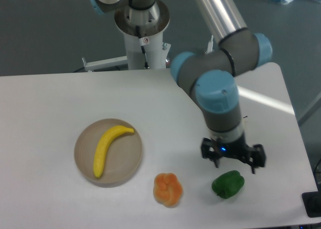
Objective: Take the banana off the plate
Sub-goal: 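Move the open gripper across the table to above the banana on the plate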
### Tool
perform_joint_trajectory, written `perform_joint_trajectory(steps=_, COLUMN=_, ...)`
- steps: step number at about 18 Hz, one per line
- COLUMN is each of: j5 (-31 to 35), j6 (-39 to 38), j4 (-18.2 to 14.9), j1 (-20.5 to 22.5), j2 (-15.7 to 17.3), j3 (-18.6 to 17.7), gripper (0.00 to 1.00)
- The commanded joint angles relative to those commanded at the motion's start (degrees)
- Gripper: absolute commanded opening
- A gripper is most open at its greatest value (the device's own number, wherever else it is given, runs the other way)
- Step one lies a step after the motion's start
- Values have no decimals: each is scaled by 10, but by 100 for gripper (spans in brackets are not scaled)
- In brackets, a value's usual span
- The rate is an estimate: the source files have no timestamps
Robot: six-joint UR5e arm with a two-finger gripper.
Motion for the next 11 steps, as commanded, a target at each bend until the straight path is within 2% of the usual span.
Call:
perform_joint_trajectory(steps=3, j5=-27, j6=-38, j4=-45, j1=-26, j2=15, j3=-15, gripper=100)
perform_joint_trajectory(steps=5, j5=-36, j6=-76, j4=-48, j1=-48, j2=19, j3=-27, gripper=100)
perform_joint_trajectory(steps=11, j5=-62, j6=-101, j4=-42, j1=-108, j2=44, j3=-112, gripper=100)
